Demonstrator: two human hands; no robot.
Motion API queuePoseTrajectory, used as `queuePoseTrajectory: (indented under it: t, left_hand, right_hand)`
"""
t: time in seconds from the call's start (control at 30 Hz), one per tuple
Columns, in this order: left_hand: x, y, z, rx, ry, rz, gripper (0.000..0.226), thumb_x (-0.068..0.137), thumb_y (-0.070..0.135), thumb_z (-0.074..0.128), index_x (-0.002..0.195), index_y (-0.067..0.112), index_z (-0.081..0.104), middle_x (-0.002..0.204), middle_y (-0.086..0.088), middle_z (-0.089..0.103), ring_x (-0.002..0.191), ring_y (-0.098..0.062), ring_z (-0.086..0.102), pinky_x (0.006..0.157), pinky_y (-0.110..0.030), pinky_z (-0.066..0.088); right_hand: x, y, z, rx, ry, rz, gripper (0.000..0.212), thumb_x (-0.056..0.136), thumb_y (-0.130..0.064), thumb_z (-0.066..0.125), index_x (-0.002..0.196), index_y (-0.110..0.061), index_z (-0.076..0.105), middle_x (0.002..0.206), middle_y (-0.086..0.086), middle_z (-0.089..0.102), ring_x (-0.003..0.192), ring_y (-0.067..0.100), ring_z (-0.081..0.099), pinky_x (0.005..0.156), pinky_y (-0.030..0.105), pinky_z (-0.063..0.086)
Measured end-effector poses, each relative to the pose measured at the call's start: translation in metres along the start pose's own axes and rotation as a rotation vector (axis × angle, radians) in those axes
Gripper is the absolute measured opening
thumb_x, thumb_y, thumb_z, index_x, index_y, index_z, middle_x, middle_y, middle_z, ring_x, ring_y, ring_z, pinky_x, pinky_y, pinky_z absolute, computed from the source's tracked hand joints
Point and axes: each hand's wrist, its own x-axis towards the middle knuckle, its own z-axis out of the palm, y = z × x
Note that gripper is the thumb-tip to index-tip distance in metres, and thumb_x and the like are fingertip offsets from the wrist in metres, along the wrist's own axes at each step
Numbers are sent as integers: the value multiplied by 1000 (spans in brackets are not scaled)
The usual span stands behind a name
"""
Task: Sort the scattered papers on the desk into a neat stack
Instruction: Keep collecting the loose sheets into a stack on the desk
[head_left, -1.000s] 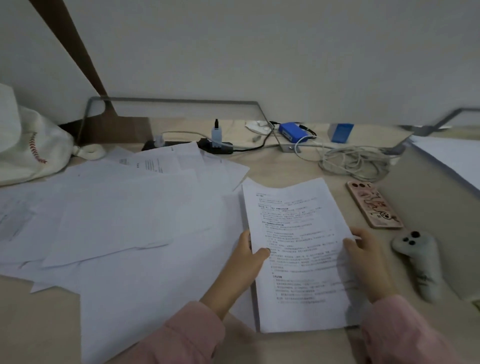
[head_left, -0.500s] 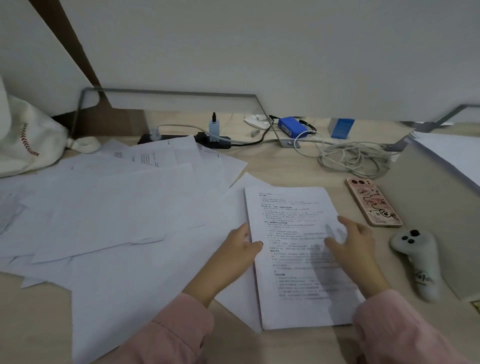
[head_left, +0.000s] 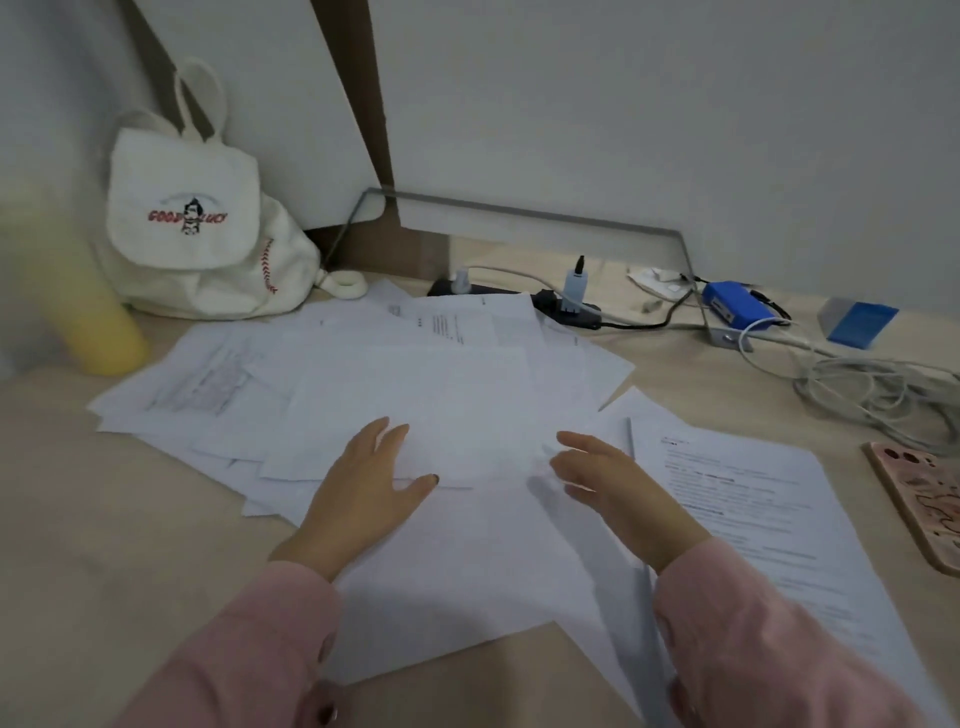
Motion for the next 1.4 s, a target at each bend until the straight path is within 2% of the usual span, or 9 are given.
queuePoseTrajectory:
  t: [0.23, 0.37, 0.43, 0.53, 0.63, 0.8, 1.0, 1.17, 1.4]
  left_hand:
    - [5, -45, -12, 258, -149, -76, 108, 67, 81, 38, 149, 23, -3, 158, -1, -10, 146, -15, -7, 117, -32, 2]
    - [9, -38, -14, 375, -89, -42, 119, 55, 92, 17, 149, 20, 10, 156, -10, 15, 143, -22, 18, 112, -35, 23]
    - [17, -39, -13, 448, 9, 32, 110, 65, 86, 7, 136, 10, 42, 131, -18, 51, 117, -27, 54, 84, -34, 50]
    - [23, -39, -8, 523, 35, 100, 74, 79, 64, 29, 98, 5, 70, 80, -16, 67, 64, -26, 67, 38, -23, 42]
    - [28, -42, -11, 639, 4, 172, 55, 71, 43, 67, 107, 1, 64, 87, -22, 63, 71, -29, 63, 46, -25, 29]
    - [35, -60, -11, 597, 146, 199, 43, 21, 12, 86, 59, 17, 67, 43, -3, 50, 28, -10, 44, 38, -19, 1]
    - [27, -53, -36, -204, 270, -108, 19, 96, 20, 46, 87, 11, 60, 82, -9, 68, 77, -27, 64, 61, -29, 42]
    - [3, -30, -55, -1201, 157, -313, 20, 91, 23, 53, 108, 18, 63, 105, -2, 68, 92, -17, 64, 73, -28, 56]
    - [-17, -19, -72, -1645, 170, -182, 32, 79, 26, 55, 110, 22, 64, 104, 3, 72, 86, -11, 69, 69, -25, 59]
  right_hand:
    - [31, -9, 35, 309, 15, 171, 6, 86, -3, 56, 91, -2, 53, 94, 16, 51, 82, 26, 56, 71, 34, 53]
    - [39, -9, 51, 316, -44, 200, 14, 86, -6, 59, 98, 0, 58, 91, 17, 60, 72, 26, 65, 57, 31, 58]
    - [43, -9, 60, 373, -85, 200, 9, 88, -2, 52, 96, 2, 56, 90, 19, 62, 66, 26, 70, 54, 30, 59]
    - [49, -11, 72, 496, -106, 195, 17, 90, 4, 42, 104, 5, 50, 98, 25, 61, 63, 29, 72, 51, 32, 58]
    - [51, -16, 77, 465, -111, 161, 9, 90, 2, 45, 90, 2, 54, 86, 22, 61, 62, 24, 69, 48, 26, 56]
    - [47, -19, 68, 376, -64, 19, 13, 88, -20, 58, 95, -9, 59, 97, 13, 62, 98, 28, 64, 79, 39, 55]
    - [36, -17, 45, 384, -36, -11, 40, 89, -38, 49, 122, -16, 55, 122, 11, 60, 112, 29, 59, 100, 48, 44]
    - [29, -16, 51, 346, -83, 71, 67, 68, -40, 72, 125, -10, 53, 123, 17, 59, 109, 30, 59, 87, 37, 49]
    - [21, -26, 69, 373, -429, 26, 50, 86, -48, 47, 129, -24, 52, 126, 6, 63, 116, 25, 59, 92, 38, 52]
